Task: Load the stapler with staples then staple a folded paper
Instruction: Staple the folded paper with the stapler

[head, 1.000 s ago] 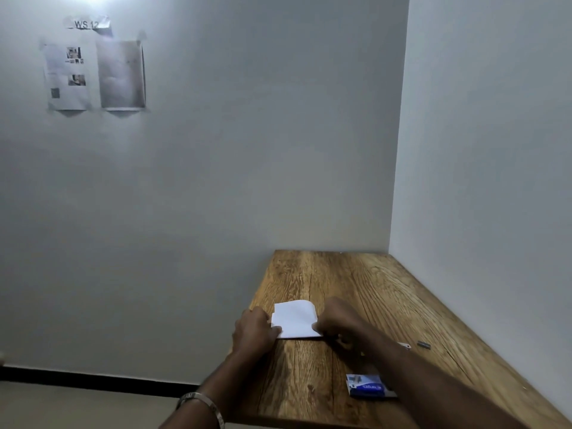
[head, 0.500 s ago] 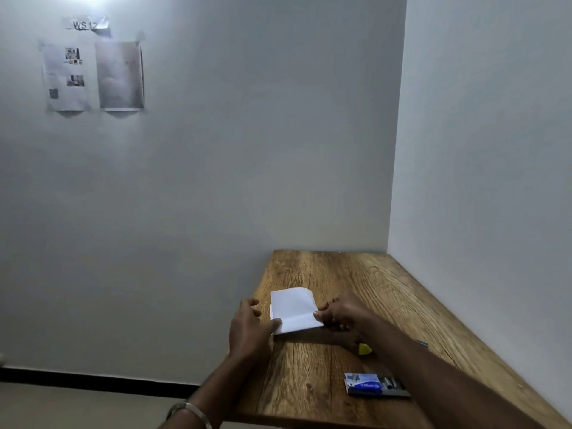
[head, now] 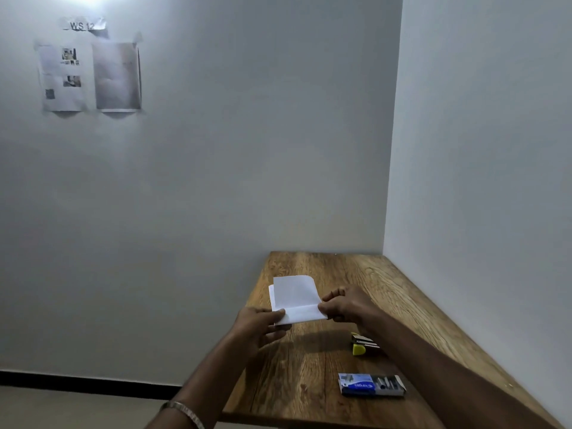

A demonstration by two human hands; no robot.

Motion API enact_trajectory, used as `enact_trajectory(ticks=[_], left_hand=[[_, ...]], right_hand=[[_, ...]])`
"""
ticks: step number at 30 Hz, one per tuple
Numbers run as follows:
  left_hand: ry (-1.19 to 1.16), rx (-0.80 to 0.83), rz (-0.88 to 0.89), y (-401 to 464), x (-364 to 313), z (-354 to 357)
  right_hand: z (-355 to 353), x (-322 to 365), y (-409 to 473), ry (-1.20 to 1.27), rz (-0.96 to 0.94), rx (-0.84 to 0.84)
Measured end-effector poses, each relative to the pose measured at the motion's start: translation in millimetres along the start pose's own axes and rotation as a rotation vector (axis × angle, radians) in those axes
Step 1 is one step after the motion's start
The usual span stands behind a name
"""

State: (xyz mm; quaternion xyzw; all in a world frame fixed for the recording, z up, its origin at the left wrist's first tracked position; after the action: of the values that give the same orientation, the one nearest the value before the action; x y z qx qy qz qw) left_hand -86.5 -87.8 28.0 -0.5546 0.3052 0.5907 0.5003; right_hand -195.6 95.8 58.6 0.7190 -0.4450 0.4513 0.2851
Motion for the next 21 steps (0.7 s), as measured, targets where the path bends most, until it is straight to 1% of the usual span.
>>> enact_trajectory(ticks=[6,10,13,17,19,21], left_hand=[[0.001,-0.025,-0.028,1.7,12.3,4.9],[-0.009,-0.033,-0.020,0.8,15.8,5.2],[-0.015,-0.044,-0.009,1.7,16.6,4.3],[-0.010,-0.049,-0.008,2.7,17.6,4.3],[-0.002,-0.047,-0.009,2.7,17.8,4.4],[0.003,-0.044,-0.007,2.7,17.9,4.8]], right_hand=[[-6.8,-9.8,-5.3,-0.158,-0.093,0.008],[-23.0,-13.0,-14.5,-0.421,-0.188,0.010],[-39.5,-13.7,-24.8,-0.619,-0.167,0.118],[-53.8,-20.9,-38.3,-0.785,-0.092,0.306],[-53.5,-27.7,-40.3,-0.851,-0.076,0.334],[-51.9,-33.7,-40.3,-0.842,-0.108,0.308]])
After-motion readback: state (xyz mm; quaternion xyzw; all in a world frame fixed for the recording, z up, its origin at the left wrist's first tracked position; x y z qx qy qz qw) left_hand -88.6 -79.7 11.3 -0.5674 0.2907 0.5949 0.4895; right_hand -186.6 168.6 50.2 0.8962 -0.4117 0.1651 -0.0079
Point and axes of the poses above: each hand's wrist, its own y-axis towards the middle knuckle, its own z-axis out of the palm, x = y × z, the point moved 2 cm from there along y, towards the middle knuckle, and after that the axes turned 5 degrees about x, right-handed, at the moved point
